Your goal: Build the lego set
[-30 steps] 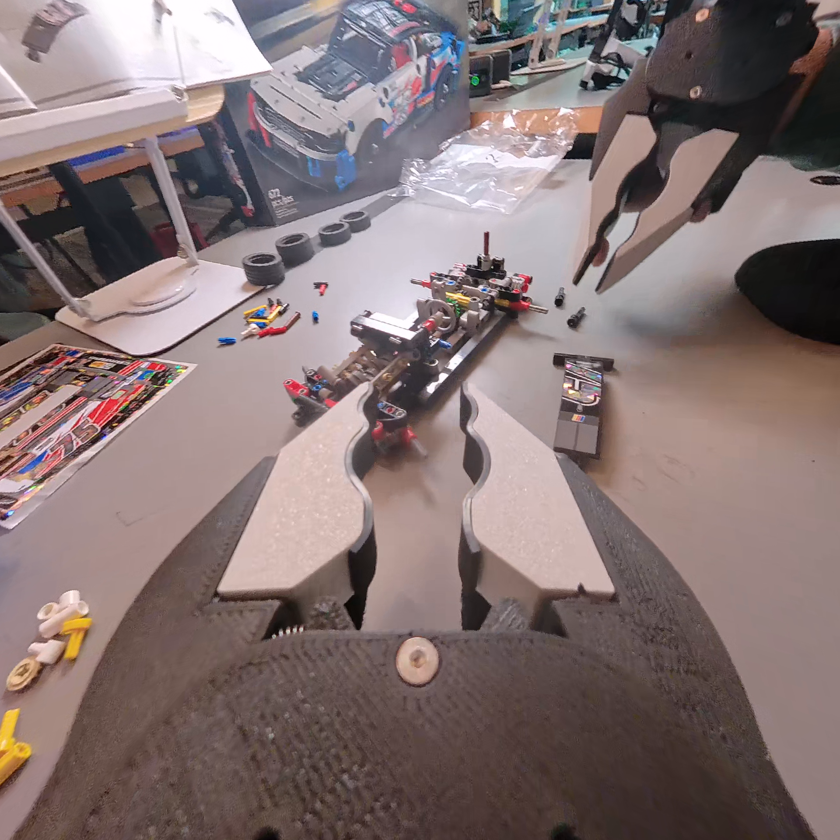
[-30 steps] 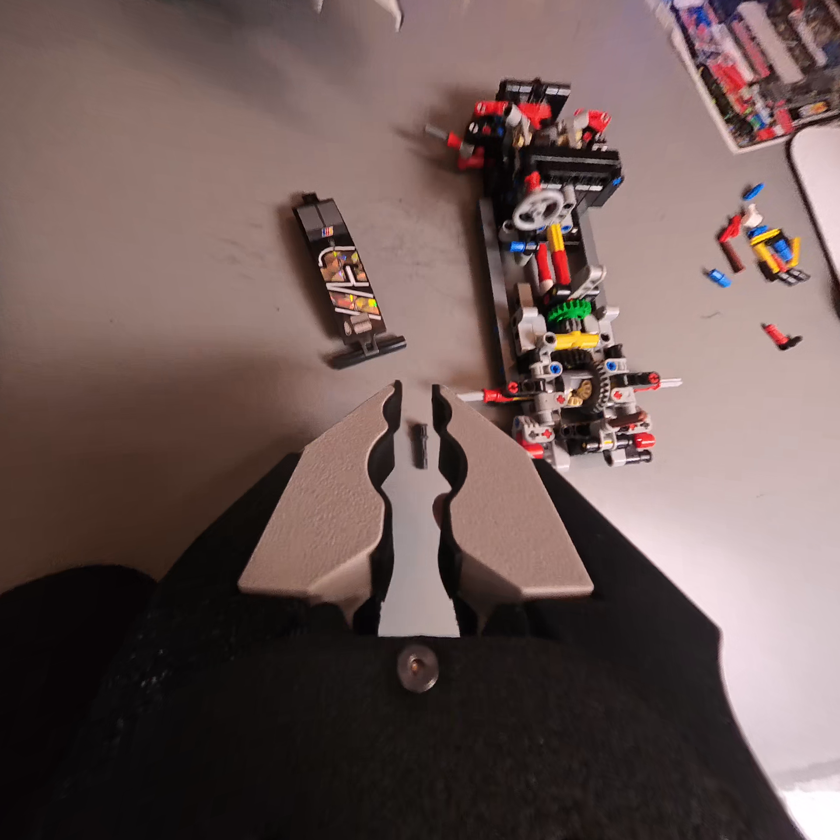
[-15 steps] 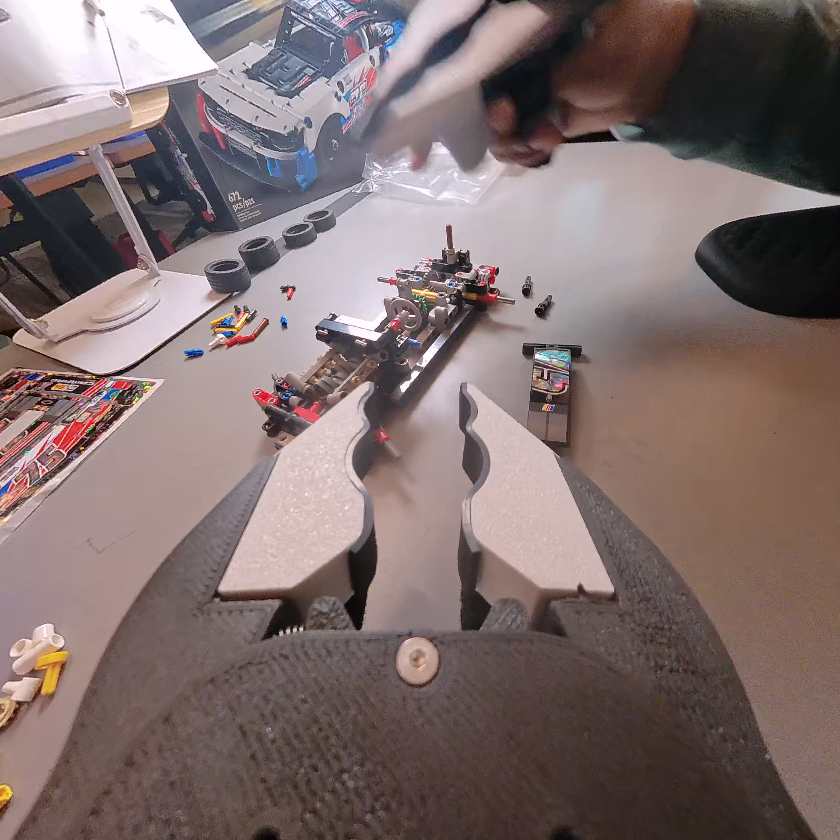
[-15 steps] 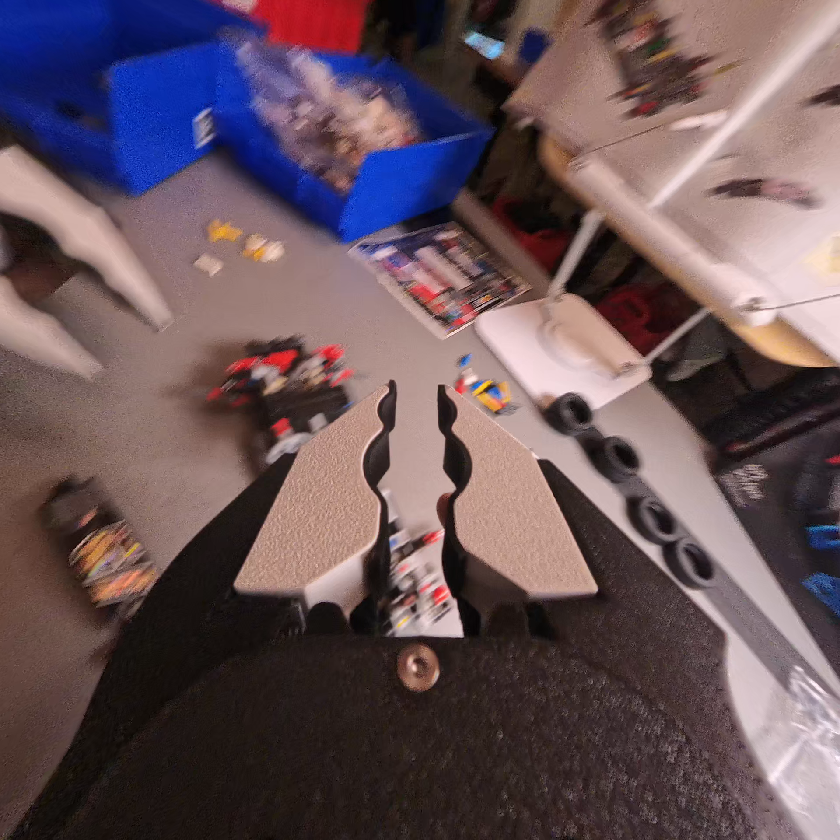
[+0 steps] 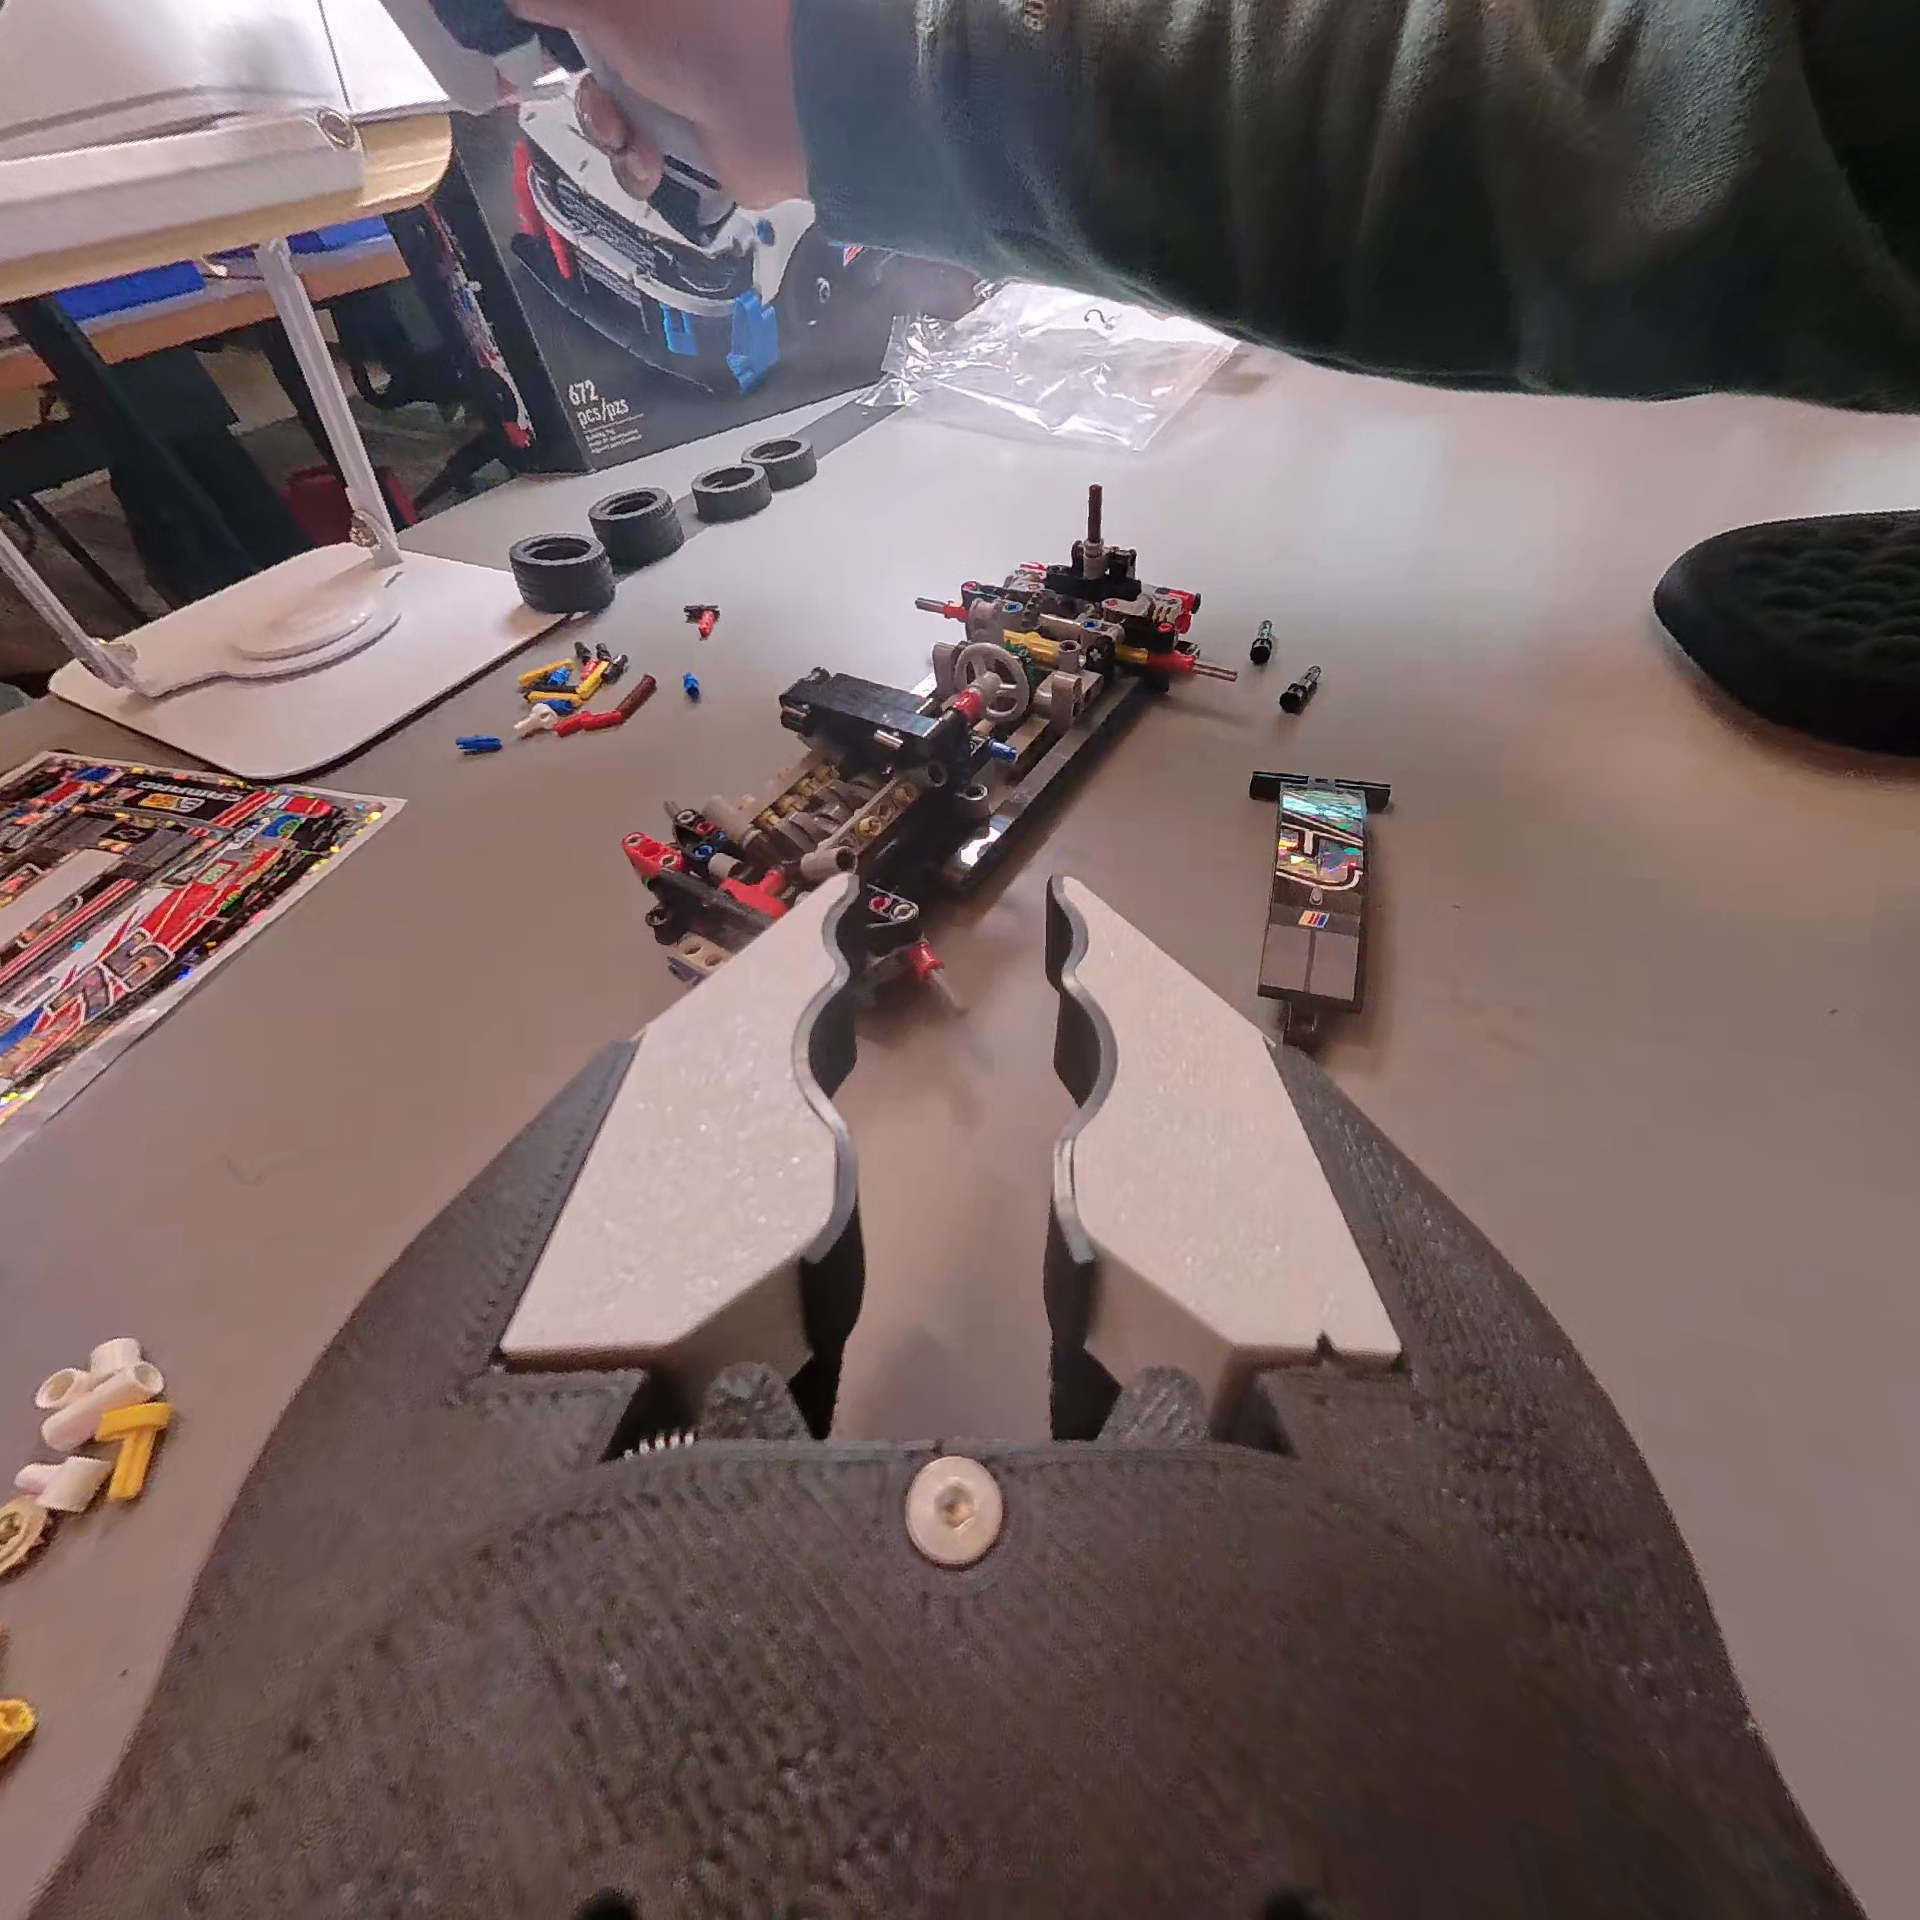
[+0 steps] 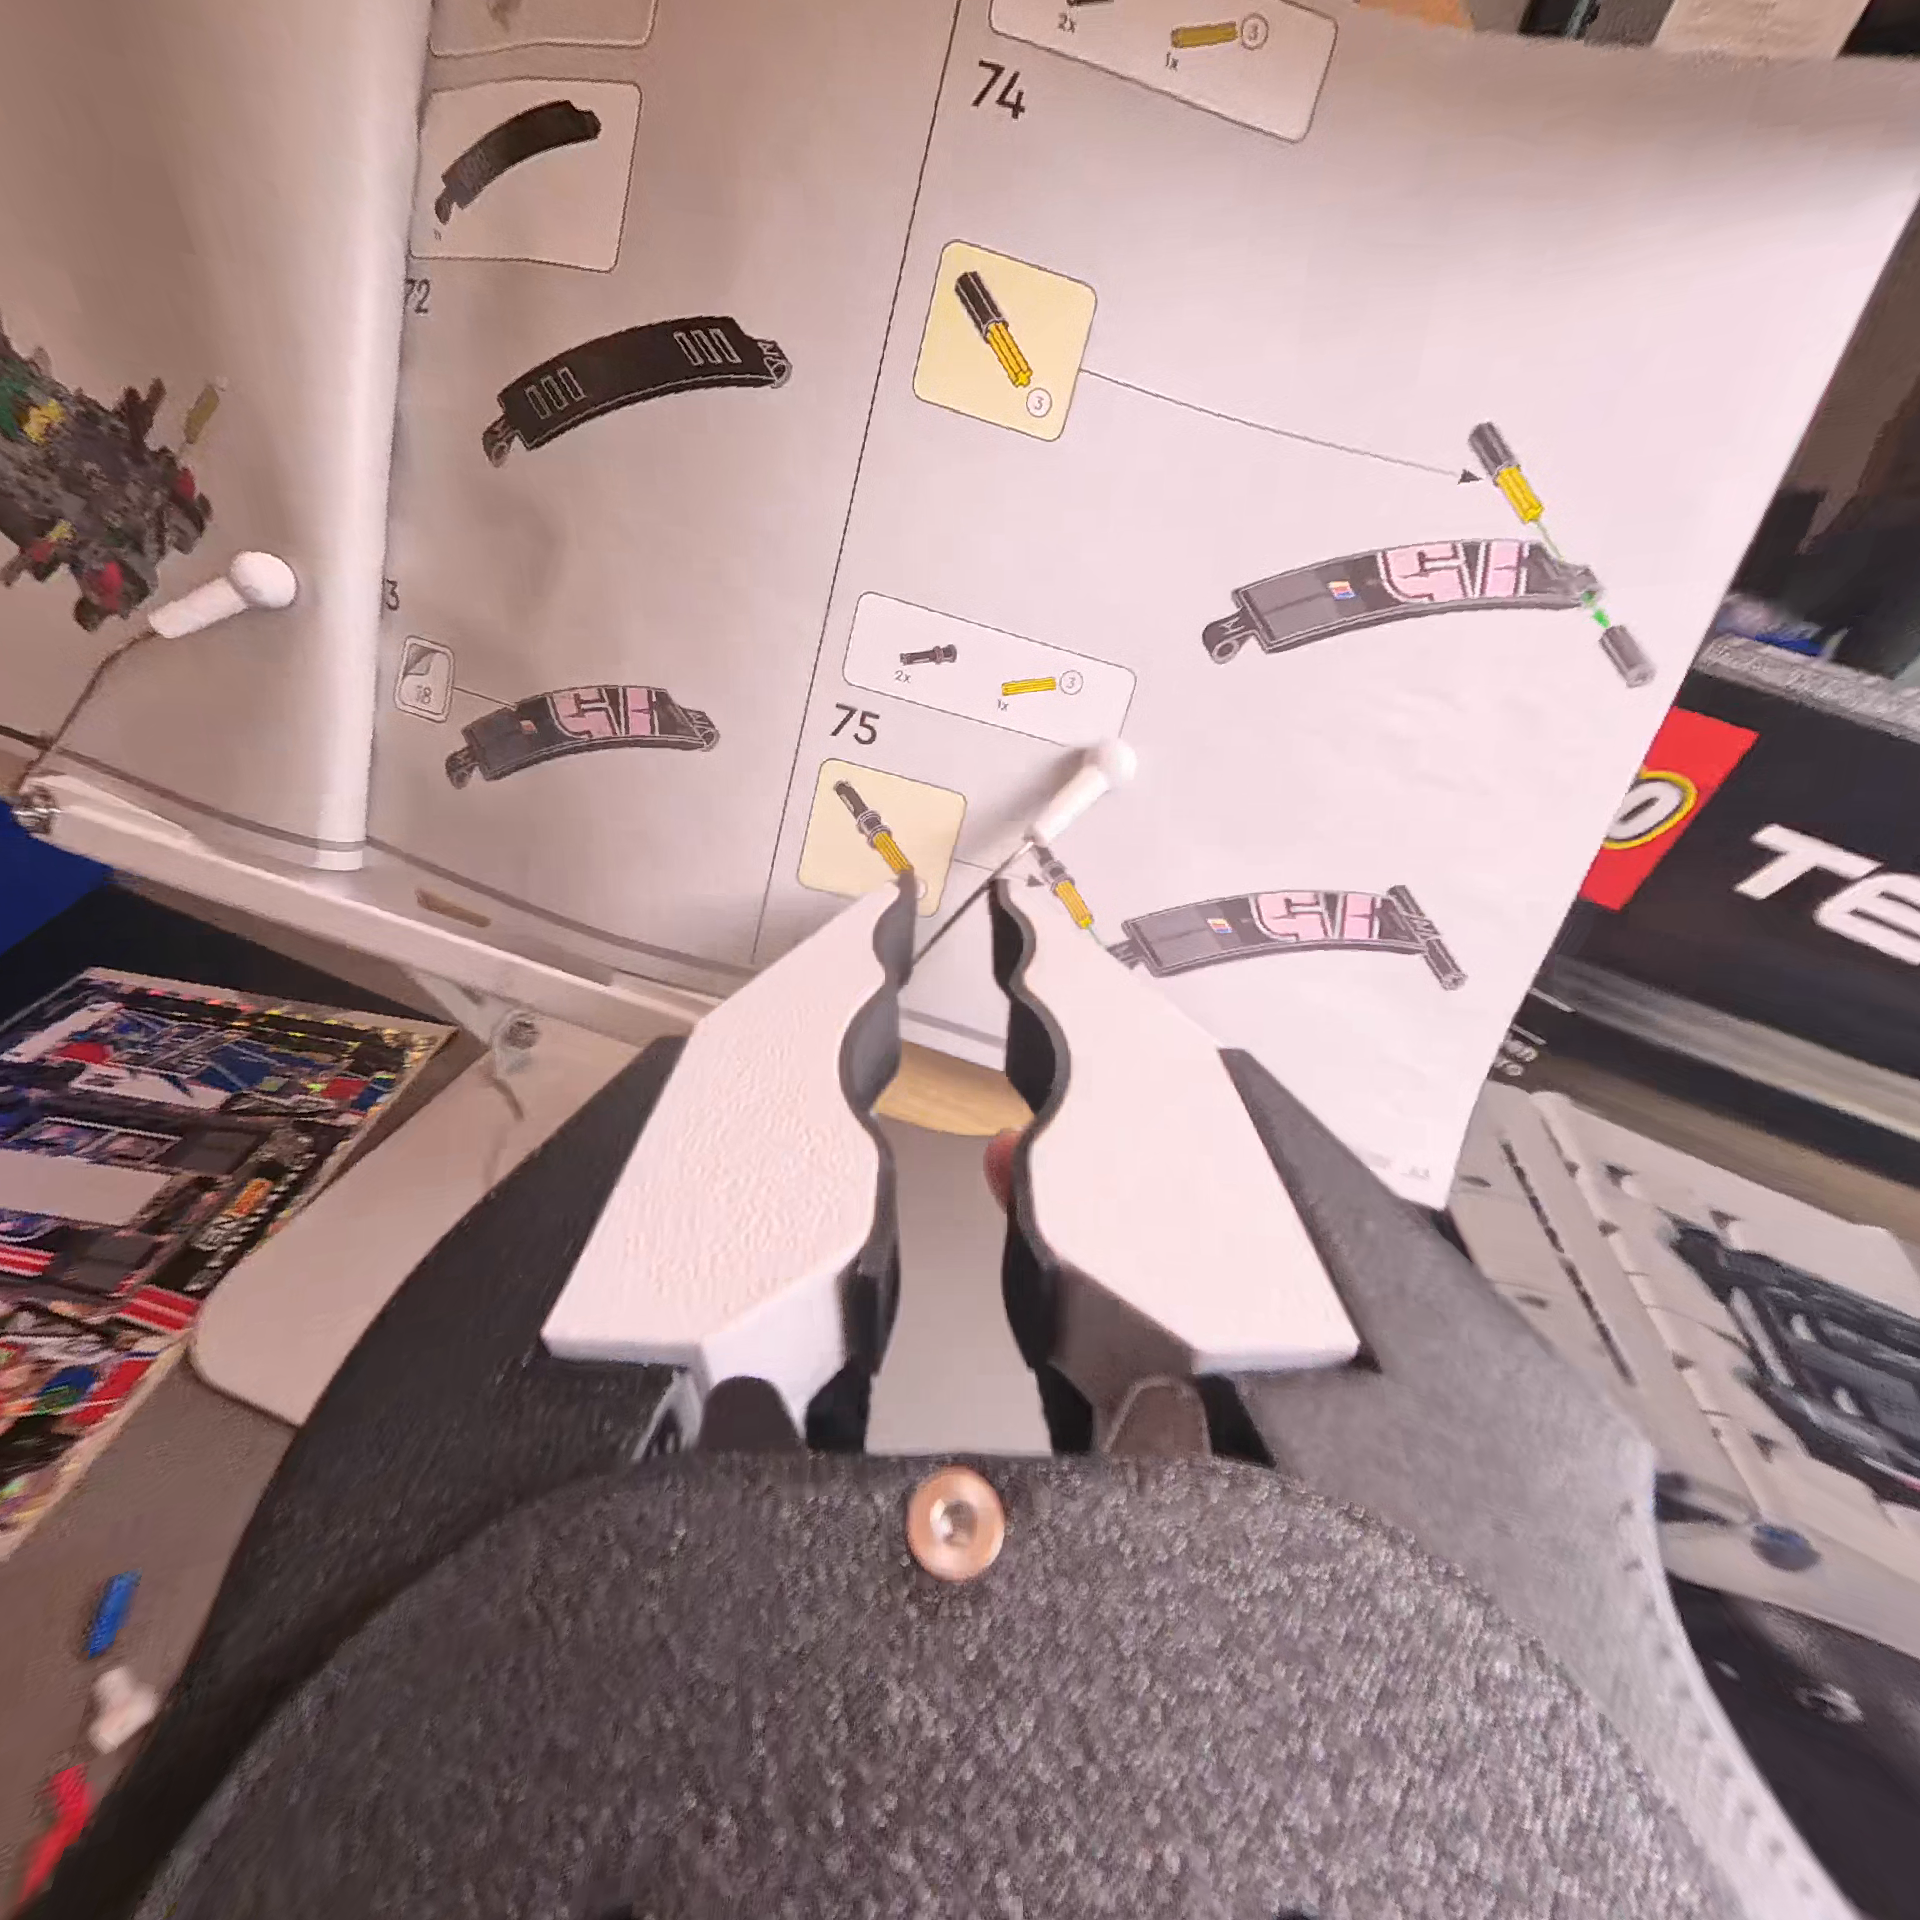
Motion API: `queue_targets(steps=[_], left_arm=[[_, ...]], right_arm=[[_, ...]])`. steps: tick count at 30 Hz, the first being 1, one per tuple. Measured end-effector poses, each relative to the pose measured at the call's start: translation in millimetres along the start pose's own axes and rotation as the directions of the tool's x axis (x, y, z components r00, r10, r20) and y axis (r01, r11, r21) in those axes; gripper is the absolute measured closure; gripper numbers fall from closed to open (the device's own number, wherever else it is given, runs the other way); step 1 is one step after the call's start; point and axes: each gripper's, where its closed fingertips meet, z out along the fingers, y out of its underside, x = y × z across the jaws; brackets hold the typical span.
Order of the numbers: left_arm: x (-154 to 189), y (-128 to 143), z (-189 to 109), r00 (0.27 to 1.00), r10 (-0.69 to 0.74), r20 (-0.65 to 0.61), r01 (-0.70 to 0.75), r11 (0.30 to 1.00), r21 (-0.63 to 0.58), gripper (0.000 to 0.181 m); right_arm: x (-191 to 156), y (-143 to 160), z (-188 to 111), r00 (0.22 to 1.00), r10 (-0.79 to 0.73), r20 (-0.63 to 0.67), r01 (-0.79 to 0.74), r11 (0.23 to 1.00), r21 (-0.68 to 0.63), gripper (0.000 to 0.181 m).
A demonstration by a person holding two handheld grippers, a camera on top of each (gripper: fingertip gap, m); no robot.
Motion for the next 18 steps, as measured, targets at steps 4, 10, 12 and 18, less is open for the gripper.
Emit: queue_targets(steps=[4,10,12,18], left_arm=[[0.5,1.1,1.4,1.000,-0.014,-0.013,0.014,1.000,-0.002,0.149],[-2.6,1.4,2.0,0.999,-0.043,-0.013,0.043,0.999,-0.002,0.150],[-4.6,1.2,1.4,0.998,-0.056,-0.009,0.056,0.998,0.002,0.150],[-8.0,0.9,0.6,0.997,-0.075,-0.001,0.075,0.997,0.007,0.150]], right_arm=[[-1.4,-3.9,-0.5,0.981,-0.189,-0.036,0.191,0.981,0.044,0.180],[-25.5,-15.5,2.6,0.944,-0.325,0.064,0.315,0.940,0.131,0.181],[-39.3,-16.4,3.4,0.905,-0.412,0.106,0.393,0.905,0.163,0.181],[-70.9,-4.2,8.3,0.784,-0.591,0.189,0.570,0.807,0.155,0.181]])
